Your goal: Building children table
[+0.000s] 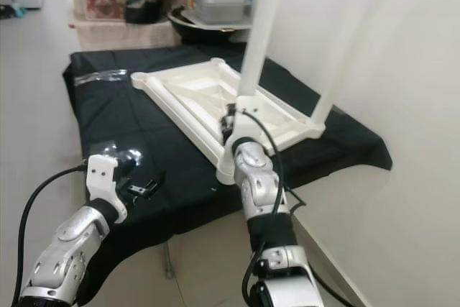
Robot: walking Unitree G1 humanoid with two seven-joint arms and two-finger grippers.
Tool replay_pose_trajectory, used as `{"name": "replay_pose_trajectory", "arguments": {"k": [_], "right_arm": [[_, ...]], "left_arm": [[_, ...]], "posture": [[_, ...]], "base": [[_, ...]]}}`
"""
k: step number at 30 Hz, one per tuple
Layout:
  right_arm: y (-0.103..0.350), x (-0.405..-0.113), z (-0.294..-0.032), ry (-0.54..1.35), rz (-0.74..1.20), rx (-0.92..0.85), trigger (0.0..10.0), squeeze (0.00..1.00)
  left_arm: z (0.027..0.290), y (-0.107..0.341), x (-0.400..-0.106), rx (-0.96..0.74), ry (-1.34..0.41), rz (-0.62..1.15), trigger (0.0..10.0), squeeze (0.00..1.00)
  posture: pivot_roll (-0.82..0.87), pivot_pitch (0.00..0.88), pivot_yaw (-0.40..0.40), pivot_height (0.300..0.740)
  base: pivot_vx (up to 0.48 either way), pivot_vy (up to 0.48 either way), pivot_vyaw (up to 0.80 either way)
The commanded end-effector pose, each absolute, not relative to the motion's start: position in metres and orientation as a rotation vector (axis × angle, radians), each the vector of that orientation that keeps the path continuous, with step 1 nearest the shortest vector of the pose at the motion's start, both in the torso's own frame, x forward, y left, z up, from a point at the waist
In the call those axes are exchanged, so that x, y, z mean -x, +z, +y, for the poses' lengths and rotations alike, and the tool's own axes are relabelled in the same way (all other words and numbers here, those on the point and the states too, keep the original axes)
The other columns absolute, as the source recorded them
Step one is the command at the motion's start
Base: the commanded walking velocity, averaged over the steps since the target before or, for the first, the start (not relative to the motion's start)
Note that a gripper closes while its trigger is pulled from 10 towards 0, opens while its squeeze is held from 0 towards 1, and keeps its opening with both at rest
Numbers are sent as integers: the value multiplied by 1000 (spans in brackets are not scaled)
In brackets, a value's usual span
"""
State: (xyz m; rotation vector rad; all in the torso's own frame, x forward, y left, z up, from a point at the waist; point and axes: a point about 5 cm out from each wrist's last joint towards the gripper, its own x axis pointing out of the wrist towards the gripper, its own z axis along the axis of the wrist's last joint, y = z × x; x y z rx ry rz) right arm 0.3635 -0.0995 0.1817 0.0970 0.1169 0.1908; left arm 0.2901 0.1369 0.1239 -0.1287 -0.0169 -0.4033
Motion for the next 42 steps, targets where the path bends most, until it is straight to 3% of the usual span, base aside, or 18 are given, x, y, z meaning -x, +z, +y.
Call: {"name": "replay_pose_trajectory", "arguments": {"k": [1,3,4,11,12,13,15,16,17,24,26,29,33,35,36,39,40,42], "right_arm": [[191,-365,-87,309,80,-127,10000,1000],[191,-365,-87,309,80,-127,10000,1000],[204,-364,-83,471,27,-159,10000,0],[207,-360,-99,892,-31,-48,10000,0],[199,-361,-101,917,9,-60,4941,0],[199,-361,-101,917,9,-60,4941,0],[187,-363,-102,955,51,-50,1529,0],[187,-363,-102,955,51,-50,1529,0],[185,-365,-101,943,57,-60,0,0],[178,-380,-103,705,109,-55,0,0],[174,-387,-110,539,150,-53,0,0],[149,-383,-146,-78,291,-73,0,0],[144,-369,-141,-158,295,-78,0,0],[148,-359,-107,26,283,-75,8431,0],[158,-356,-94,112,226,-65,10000,0],[165,-354,-87,158,183,-56,10000,0],[173,-355,-84,195,138,-70,10000,1000],[186,-360,-87,276,77,-77,10000,1000]], "left_arm": [[136,123,-290,135,-410,-11,10000,0],[136,123,-290,135,-410,-11,10000,0],[136,123,-291,137,-410,-11,10000,0],[135,122,-292,145,-413,-11,10000,0],[134,122,-292,146,-412,-11,10000,0],[134,122,-292,146,-412,-11,10000,0],[134,121,-293,146,-410,-11,10000,0],[134,121,-293,146,-410,-11,10000,0],[135,121,-293,145,-409,-11,10000,0],[136,121,-292,145,-410,-8,10000,0],[136,121,-292,146,-411,-7,10000,0],[137,120,-291,150,-416,-5,10000,0],[137,120,-291,152,-417,-4,10000,0],[137,120,-291,150,-417,-3,10000,0],[137,120,-291,150,-418,-3,10000,0],[137,120,-291,150,-419,-2,10000,0],[137,120,-292,151,-420,-2,10000,0],[137,121,-292,154,-423,-3,10000,0]], "posture": [[-2,0,-103,740],[-2,0,-103,740],[-7,0,-101,740],[3,0,-116,740],[8,0,-119,740],[8,0,-119,740],[15,0,-124,740],[15,0,-124,740],[15,0,-122,740],[12,0,-115,740],[12,0,-112,740],[3,0,-107,740],[3,0,-107,740],[0,0,-94,740],[1,0,-92,740],[1,0,-92,740],[-10,0,-87,740],[-6,0,-96,740]], "base": [[0,0,0],[0,0,0],[0,0,0],[0,0,0],[0,0,0],[0,0,0],[0,0,0],[0,0,0],[0,0,0],[0,0,0],[0,0,0],[0,0,0],[0,0,0],[0,0,0],[0,0,0],[0,0,0],[0,0,0],[0,0,0]]}}
